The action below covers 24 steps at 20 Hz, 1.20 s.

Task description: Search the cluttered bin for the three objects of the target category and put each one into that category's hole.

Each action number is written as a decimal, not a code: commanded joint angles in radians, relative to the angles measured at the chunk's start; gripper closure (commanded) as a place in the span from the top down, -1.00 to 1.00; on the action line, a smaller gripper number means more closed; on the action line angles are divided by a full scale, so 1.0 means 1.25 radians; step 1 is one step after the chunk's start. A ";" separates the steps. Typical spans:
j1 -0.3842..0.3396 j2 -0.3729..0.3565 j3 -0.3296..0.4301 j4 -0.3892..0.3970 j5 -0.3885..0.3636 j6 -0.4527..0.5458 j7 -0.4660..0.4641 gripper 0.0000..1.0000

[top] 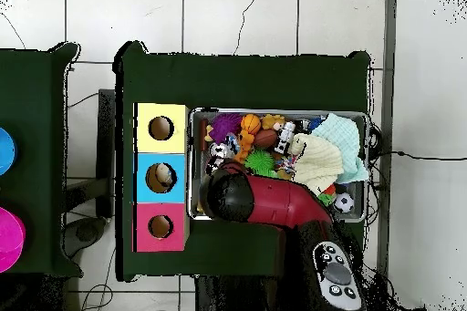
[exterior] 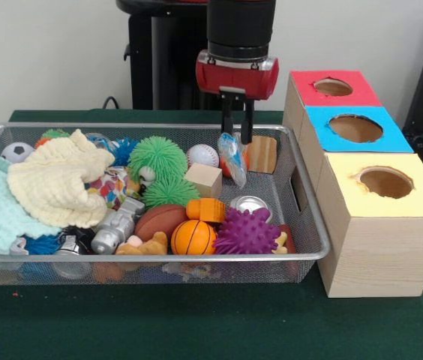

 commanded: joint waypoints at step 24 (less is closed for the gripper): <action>0.003 -0.098 0.130 0.149 0.273 0.218 0.122 -1.00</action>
